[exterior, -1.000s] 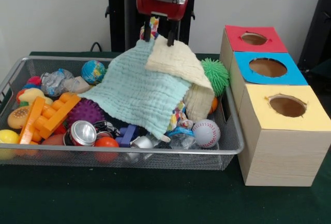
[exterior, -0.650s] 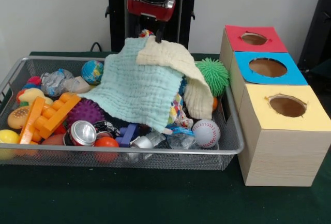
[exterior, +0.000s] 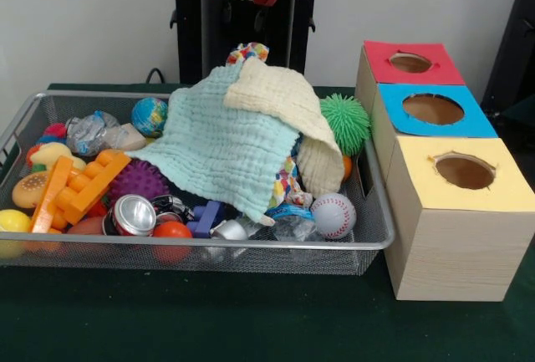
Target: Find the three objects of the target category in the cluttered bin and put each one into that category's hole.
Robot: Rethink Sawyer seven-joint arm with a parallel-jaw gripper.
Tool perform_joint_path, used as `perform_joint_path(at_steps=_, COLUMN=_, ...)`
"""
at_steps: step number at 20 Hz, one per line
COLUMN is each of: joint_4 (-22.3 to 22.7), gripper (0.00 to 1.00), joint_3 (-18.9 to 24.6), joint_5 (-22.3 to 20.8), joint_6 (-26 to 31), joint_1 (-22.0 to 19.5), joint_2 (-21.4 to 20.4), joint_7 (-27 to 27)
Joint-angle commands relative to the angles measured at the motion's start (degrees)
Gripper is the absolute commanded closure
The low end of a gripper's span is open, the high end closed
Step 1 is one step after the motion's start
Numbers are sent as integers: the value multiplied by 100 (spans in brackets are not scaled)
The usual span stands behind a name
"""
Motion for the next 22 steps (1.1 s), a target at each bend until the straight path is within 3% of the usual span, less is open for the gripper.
perform_joint_path(at_steps=1, joint_4=-480, gripper=0, joint_3=362, joint_5=-193, joint_6=213, joint_1=-153, joint_2=91, joint_7=391)
perform_joint_path(at_steps=4, joint_4=-329, gripper=0, joint_3=434, joint_5=-111, joint_6=-17, joint_1=-234, joint_2=62, joint_7=405)
perform_joint_path(at_steps=10, joint_4=160, gripper=0, joint_3=706, joint_5=166, joint_6=-1291, joint_1=-491, joint_2=24, joint_7=645)
perform_joint_path(at_steps=17, joint_4=283, gripper=0, joint_3=907, joint_5=157, joint_6=-1837, joint_1=-653, joint_2=347, joint_7=780)
perform_joint_path(at_steps=22, joint_4=463, gripper=0, joint_3=1207, joint_5=384, joint_6=-1992, joint_1=-801, joint_2=599, joint_7=908)
